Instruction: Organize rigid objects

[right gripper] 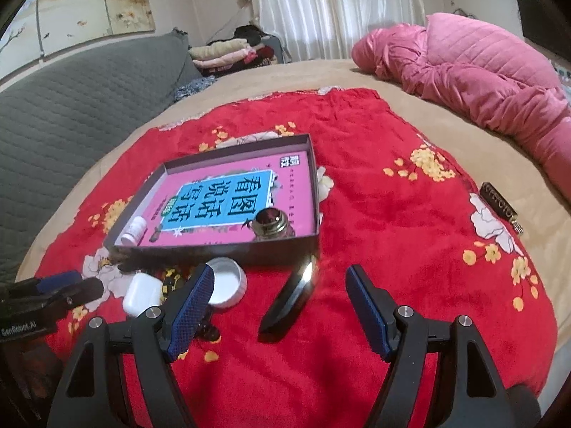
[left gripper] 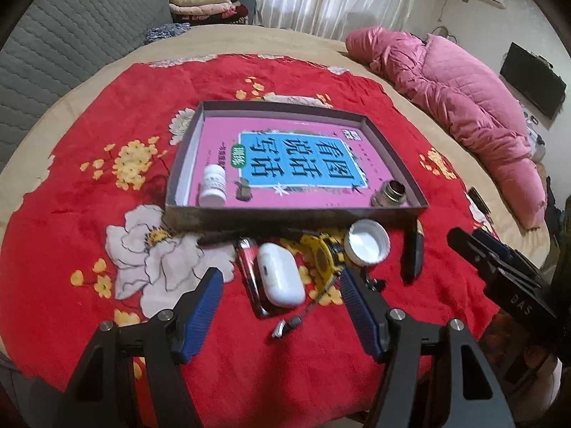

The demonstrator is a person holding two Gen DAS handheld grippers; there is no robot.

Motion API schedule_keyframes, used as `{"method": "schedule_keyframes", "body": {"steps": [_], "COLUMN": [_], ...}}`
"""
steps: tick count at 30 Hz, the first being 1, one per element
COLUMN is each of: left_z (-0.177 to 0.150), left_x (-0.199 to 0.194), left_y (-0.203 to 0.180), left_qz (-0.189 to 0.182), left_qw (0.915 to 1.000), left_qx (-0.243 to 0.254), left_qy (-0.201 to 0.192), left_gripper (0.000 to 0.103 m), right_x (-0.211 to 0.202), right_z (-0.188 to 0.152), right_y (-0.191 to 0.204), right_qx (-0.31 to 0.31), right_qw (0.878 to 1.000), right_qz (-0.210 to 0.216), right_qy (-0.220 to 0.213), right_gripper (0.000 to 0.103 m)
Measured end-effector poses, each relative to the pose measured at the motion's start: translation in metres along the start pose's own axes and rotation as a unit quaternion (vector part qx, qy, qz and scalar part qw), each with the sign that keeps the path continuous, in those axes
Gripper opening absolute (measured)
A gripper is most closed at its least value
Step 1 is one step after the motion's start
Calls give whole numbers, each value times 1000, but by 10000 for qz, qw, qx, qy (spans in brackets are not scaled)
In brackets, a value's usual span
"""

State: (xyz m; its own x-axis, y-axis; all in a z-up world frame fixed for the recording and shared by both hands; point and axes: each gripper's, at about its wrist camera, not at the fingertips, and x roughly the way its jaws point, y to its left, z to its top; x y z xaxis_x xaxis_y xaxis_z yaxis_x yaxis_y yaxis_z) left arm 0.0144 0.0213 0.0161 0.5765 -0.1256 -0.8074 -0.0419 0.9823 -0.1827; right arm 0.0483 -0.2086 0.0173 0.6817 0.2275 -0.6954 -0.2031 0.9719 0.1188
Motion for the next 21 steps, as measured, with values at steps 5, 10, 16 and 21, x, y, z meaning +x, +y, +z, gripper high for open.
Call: {"method": "schedule_keyframes", "body": {"steps": [5,10,16,21], "left_z": [-9,-14,-17,-20], "left_x": [2,9,12,18], "left_y": [-3,-2,-2,4], "left_qz": [-69,-140,-90,-64], "left_qw": [9999,9995,9991,9986], "left_qx": [40,6,47,-63], "left_qy": [128,286,401,531], "left_gripper": [67,67,67,67], "right_x": [1,3,5,7], "right_z": [-2,-3,-6,-8], "right_y": [-4,-9,-8,-7], "right_qx": [75,163,180,155], "right_qw": [9999,9996,9994,9993], "right_qz": [-90,-152,-143,-155], "right_qy": [69,159,255,308], "right_gripper": [77,77,77,77]}}
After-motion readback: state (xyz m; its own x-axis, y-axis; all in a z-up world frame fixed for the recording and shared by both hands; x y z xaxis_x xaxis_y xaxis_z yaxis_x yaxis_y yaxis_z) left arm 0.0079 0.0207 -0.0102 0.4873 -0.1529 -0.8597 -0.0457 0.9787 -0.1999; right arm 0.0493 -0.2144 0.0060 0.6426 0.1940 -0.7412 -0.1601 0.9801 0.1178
